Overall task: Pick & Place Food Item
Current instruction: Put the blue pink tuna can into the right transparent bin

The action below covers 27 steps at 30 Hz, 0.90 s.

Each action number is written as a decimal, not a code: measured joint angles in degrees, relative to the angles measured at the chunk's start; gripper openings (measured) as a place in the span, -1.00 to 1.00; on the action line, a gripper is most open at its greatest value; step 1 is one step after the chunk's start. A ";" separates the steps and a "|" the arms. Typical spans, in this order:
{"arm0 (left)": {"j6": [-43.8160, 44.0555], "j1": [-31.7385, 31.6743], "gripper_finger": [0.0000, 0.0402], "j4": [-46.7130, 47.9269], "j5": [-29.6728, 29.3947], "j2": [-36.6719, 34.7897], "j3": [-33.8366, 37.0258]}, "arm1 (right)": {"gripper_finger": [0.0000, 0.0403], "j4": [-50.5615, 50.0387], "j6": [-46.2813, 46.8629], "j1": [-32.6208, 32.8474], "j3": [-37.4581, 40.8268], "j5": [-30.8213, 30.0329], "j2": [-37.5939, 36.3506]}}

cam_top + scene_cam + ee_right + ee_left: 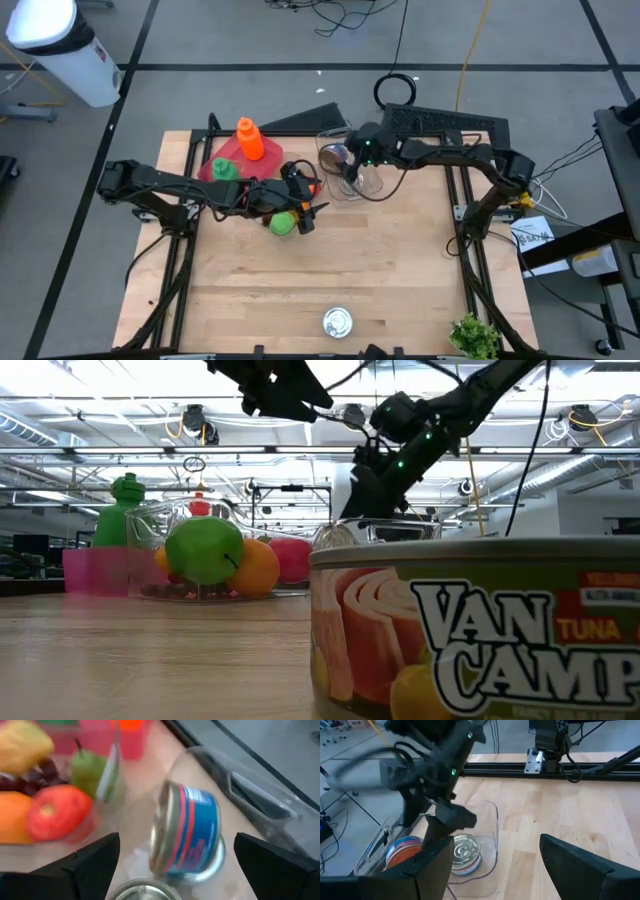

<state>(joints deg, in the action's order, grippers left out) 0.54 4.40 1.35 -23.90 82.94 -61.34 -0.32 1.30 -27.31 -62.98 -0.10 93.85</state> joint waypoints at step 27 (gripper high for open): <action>1.27 0.01 0.50 0.33 0.00 0.00 0.00 | 0.29 3.19 -16.40 -4.59 -0.03 1.64 3.53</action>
<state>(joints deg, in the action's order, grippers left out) 1.80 4.41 1.68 -23.90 82.94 -61.34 2.87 -15.10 -31.90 -63.00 1.54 97.38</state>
